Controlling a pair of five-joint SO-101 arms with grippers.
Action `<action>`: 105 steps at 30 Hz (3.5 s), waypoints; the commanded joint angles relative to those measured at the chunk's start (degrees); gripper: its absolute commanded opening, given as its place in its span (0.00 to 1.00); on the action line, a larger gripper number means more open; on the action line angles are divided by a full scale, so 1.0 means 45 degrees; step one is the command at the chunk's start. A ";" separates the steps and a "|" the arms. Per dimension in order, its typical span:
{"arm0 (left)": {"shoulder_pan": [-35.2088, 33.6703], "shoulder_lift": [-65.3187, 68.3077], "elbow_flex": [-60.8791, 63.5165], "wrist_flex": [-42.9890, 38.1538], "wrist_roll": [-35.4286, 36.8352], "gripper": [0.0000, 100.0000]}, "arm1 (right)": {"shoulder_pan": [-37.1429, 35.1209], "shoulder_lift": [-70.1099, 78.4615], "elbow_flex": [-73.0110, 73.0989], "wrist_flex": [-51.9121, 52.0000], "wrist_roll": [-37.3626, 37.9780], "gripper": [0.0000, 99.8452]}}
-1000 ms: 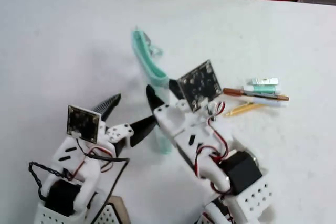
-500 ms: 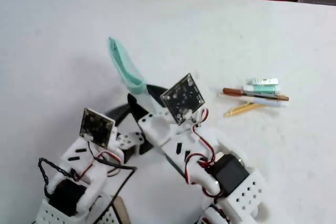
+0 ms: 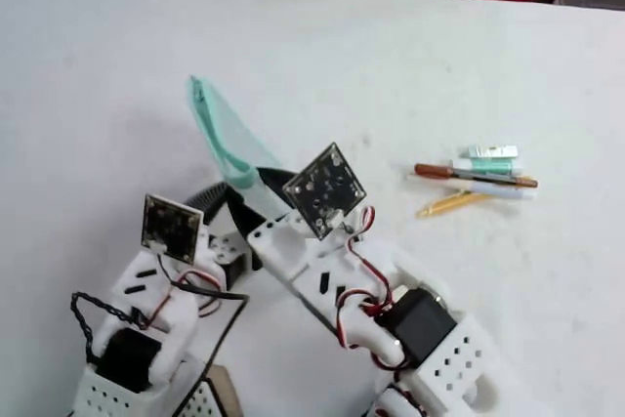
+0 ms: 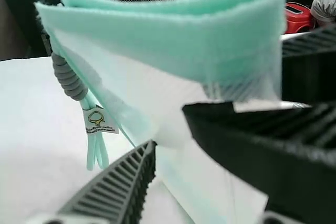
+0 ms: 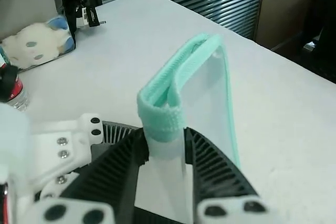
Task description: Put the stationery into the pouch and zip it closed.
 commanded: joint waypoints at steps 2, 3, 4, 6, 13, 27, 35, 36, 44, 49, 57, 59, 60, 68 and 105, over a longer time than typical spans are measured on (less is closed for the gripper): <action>-0.0420 -0.0166 -0.0098 -0.0488 0.0039 0.34 | -0.0303 -0.0107 0.0020 0.0127 0.0020 0.02; -0.0654 -0.0166 -0.0098 -0.0488 -0.0098 0.34 | -0.0303 -0.0107 0.0039 0.0147 0.0020 0.02; -0.0947 -0.0166 -0.0098 -0.0488 -0.0293 0.34 | -0.0303 -0.0107 0.0039 0.0147 0.0020 0.02; -0.1436 -0.0166 -0.0098 -0.0488 -0.0469 0.34 | -0.0283 -0.0107 0.0039 0.0147 0.0020 0.02; -0.1631 -0.0166 0.0547 -0.1524 -0.0567 0.34 | 0.0010 -0.0107 0.0039 0.0147 0.0020 0.02; -0.2393 -0.0166 0.0567 -0.1836 -0.0567 0.33 | 0.0850 -0.0107 0.0059 0.0420 0.0020 0.02; -0.2784 -0.0166 0.0527 -0.1973 -0.0567 0.33 | 0.0850 -0.0107 0.0059 0.0694 0.0020 0.02; -0.2921 -0.0166 0.0547 -0.2149 -0.0567 0.33 | 0.0850 -0.0107 0.0059 0.0694 0.0020 0.02; -0.3057 -0.0166 0.0586 -0.2266 -0.0567 0.33 | 0.0850 -0.0107 0.0059 0.0791 0.0020 0.02; -0.2999 -0.0166 0.0625 -0.2266 -0.0567 0.33 | 0.0811 -0.0107 0.0488 0.0400 0.0020 0.02; -0.2979 -0.0166 0.0625 -0.2208 -0.0567 0.33 | 0.0791 -0.0107 0.1133 -0.0400 0.0020 0.02; -0.2979 -0.0166 0.0625 -0.2208 -0.0567 0.33 | 0.0791 -0.0107 0.1133 -0.0400 0.0020 0.02; -0.2979 -0.0166 0.0625 -0.2208 -0.0567 0.33 | 0.0791 -0.0107 0.1133 -0.0400 0.0020 0.02; -0.2295 -0.0166 0.0567 -0.1895 -0.0567 0.33 | 0.0947 -0.0107 0.1074 -0.0420 0.0020 0.02; 0.0674 -0.0166 -0.1485 0.1934 -0.2208 0.34 | 0.1084 -0.0088 0.0098 -0.0342 -0.1231 0.02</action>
